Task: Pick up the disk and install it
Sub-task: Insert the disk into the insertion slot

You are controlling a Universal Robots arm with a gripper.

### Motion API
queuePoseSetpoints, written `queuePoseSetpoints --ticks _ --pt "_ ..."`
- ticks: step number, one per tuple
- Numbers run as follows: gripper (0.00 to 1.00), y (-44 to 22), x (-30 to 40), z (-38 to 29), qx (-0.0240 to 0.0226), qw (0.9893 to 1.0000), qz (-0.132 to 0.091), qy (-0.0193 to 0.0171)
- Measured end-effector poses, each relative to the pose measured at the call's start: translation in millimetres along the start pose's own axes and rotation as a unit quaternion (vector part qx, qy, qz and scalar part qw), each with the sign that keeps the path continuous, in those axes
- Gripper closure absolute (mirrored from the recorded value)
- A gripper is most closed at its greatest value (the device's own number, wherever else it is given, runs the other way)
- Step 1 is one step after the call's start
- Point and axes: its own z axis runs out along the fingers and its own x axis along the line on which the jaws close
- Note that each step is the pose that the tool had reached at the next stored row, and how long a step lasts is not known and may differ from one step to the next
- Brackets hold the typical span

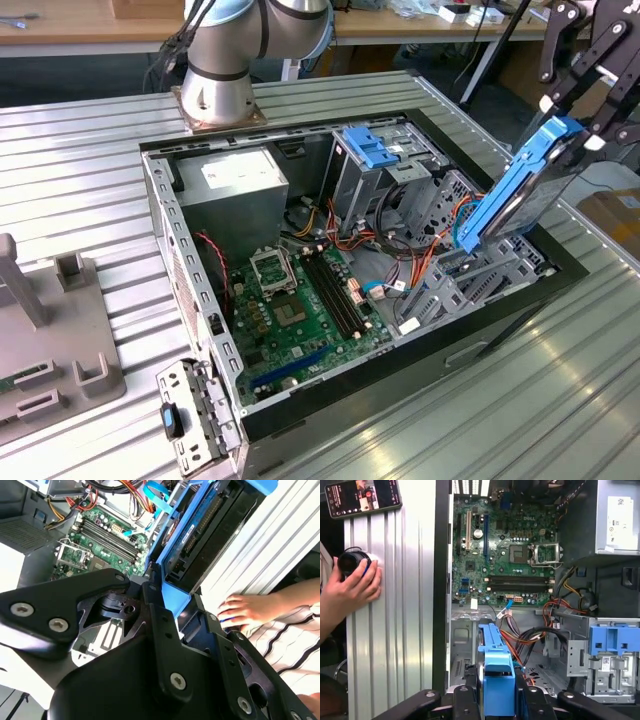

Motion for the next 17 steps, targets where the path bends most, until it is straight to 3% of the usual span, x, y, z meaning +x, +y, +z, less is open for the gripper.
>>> queuePoseSetpoints --ticks 6,7,11,15,17 --pt "0.63 -0.1 -1.4 -26.1 0.0009 1.0 0.0 0.0" --pt "0.63 -0.1 -1.5 -27.8 0.0011 1.0 0.0 0.0001" --pt "0.63 -0.1 -0.5 -27.8 0.0011 1.0 0.0 -0.0001" --pt "0.63 -0.1 8.2 -27.9 0.0011 1.0 0.0 0.0" --pt "0.63 -0.2 11.6 -24.8 0.0011 1.0 0.0 -0.0002"
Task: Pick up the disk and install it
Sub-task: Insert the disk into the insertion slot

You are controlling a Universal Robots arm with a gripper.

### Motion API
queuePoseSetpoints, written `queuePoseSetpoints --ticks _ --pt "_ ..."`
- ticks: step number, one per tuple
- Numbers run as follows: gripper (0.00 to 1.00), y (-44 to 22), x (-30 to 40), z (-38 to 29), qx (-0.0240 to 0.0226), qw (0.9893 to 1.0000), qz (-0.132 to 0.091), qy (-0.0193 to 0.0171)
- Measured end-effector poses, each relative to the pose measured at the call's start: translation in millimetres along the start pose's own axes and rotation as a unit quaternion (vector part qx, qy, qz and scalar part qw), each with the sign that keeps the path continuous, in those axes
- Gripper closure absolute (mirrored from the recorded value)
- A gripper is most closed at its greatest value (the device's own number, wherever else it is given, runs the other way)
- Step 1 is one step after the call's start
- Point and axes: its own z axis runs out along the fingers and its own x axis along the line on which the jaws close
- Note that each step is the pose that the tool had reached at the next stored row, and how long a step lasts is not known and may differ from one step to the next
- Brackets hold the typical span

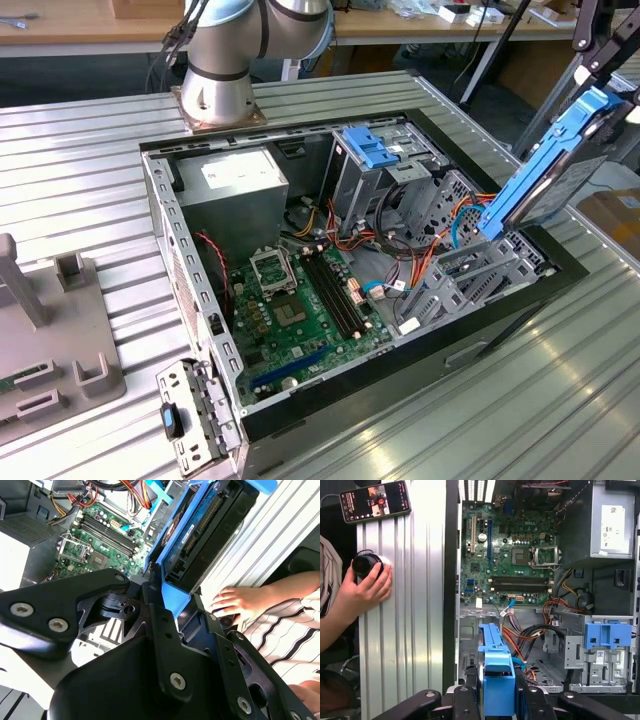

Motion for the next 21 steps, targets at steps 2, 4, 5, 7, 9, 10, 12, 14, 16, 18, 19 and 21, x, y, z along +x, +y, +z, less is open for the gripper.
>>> queuePoseSetpoints --ticks 2,4,5,7,9,10,12,14,16,18,19,21 --pt "0.63 0.0 1.5 5.2 0.0 1.0 0.0 0.0002" --pt "0.63 0.1 2.2 10.0 0.0 1.0 0.0 0.0" --pt "0.63 0.1 2.6 12.4 0.0 1.0 0.0 0.0001" --pt "0.63 0.1 2.9 15.8 0.0 1.0 0.0 0.0002" --pt "0.63 0.1 2.9 16.1 0.0 1.0 0.0 0.0002" --pt "0.63 0.1 3.0 16.2 0.0 1.0 0.0 0.0002" --pt "0.63 0.1 4.0 17.7 0.0 1.0 0.0 0.0001" --pt "0.63 0.1 5.2 22.6 0.0 1.0 0.0 0.0003" --pt "0.63 0.1 5.7 27.7 0.0 1.0 0.0 0.0001" --pt "0.63 0.2 5.9 33.0 0.0 1.0 0.0 0.0002" --pt "0.63 0.2 5.9 35.2 0.0 1.0 0.0 0.0001" --pt "0.63 0.2 6.0 39.2 -0.0001 1.0 0.0 0.0001"
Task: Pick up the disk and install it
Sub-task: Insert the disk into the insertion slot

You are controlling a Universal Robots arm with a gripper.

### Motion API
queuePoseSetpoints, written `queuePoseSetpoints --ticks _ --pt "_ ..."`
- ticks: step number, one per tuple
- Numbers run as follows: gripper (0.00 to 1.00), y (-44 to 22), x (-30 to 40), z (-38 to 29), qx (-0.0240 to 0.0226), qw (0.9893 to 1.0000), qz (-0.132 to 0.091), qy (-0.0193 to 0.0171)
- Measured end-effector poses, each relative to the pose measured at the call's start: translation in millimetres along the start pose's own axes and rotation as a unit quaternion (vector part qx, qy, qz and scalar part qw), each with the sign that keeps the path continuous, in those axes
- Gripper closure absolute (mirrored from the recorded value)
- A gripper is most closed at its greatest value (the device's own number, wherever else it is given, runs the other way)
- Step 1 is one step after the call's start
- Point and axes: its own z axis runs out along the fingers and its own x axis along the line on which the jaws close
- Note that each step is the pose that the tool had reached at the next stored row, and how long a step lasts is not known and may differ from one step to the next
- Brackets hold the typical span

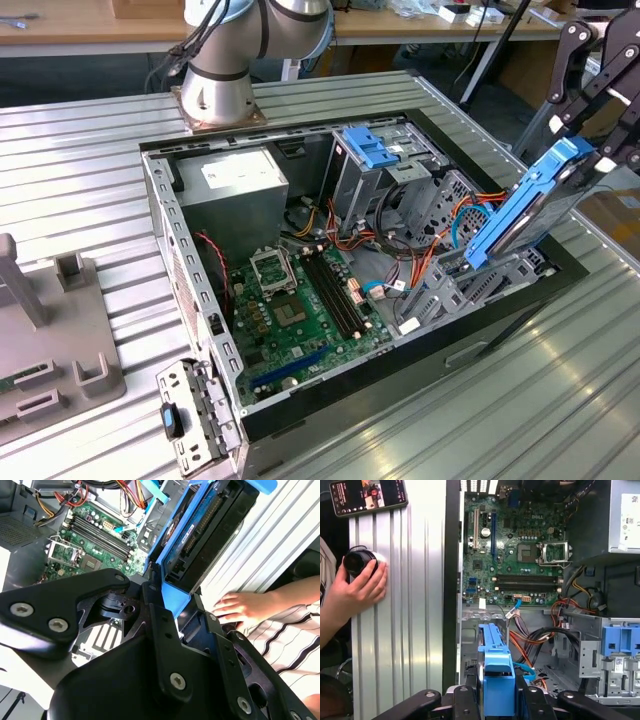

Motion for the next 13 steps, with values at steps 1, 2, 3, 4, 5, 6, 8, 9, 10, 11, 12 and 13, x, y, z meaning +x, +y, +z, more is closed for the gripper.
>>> queuePoseSetpoints --ticks 1,2,3,4,5,6,8,9,10,11,12,13 --pt "0.63 0.0 0.0 1.8 0.0 1.0 0.0 0.0" --pt "0.63 0.1 0.1 3.7 0.0 1.0 0.0 0.0" --pt "0.63 0.2 0.1 5.5 0.0 1.0 0.0 0.0" --pt "0.63 0.5 0.2 7.2 0.0 1.0 0.0 0.0" --pt "0.63 1.0 0.3 9.7 0.0 1.0 0.0 0.0" --pt "0.63 1.1 0.3 11.2 0.0 1.0 0.0 -0.0001" --pt "0.63 1.2 -4.4 13.7 0.0 1.0 0.0 -0.0009" --pt "0.63 1.3 -4.5 13.7 0.0 1.0 0.0 -0.0009" --pt "0.63 1.3 -4.5 13.7 0.0 1.0 0.0 -0.0008" --pt "0.63 1.3 -4.5 14.0 0.0 1.0 0.0 -0.0009" --pt "0.63 1.3 -4.5 14.9 0.0 1.0 0.0 -0.0009" --pt "0.63 1.3 -4.4 16.0 0.0 1.0 0.0 -0.0008"
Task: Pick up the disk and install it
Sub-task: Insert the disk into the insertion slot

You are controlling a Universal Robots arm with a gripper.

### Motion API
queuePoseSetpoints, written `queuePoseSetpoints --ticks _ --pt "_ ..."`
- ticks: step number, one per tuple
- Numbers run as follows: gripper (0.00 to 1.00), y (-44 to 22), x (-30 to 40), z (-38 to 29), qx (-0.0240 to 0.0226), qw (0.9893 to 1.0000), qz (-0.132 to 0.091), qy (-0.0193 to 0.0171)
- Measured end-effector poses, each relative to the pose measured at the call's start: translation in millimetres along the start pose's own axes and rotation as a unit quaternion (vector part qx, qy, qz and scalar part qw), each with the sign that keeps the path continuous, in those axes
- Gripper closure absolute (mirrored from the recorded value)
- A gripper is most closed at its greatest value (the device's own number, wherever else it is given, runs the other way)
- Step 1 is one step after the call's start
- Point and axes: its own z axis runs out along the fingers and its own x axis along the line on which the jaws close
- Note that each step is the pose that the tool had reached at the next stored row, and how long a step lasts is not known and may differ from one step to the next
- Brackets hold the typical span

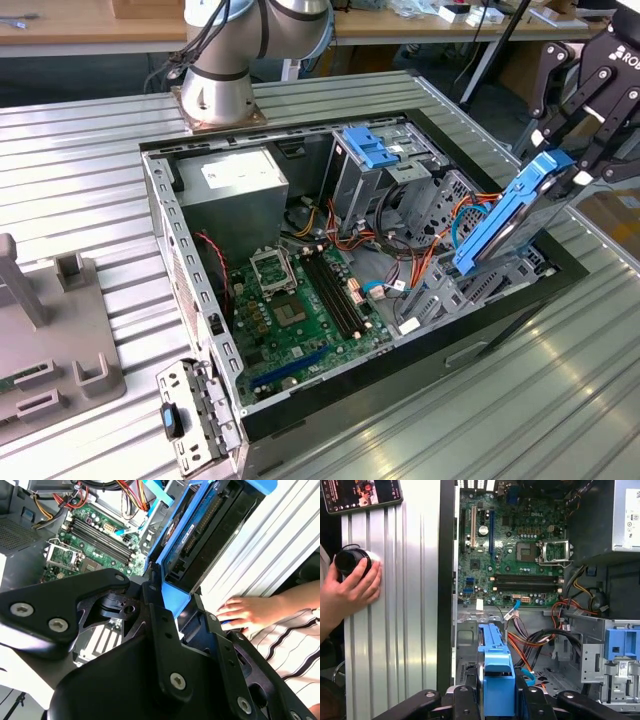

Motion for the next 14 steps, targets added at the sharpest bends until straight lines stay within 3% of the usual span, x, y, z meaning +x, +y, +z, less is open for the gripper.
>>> queuePoseSetpoints --ticks 6,10,14 --pt "0.63 0.0 0.1 2.1 0.0007 1.0 0.0 0.0012" --pt "0.63 0.5 -1.8 4.2 0.0007 1.0 0.0 -0.0014" --pt "0.63 0.8 -7.2 7.8 0.0007 1.0 0.0 -0.001"
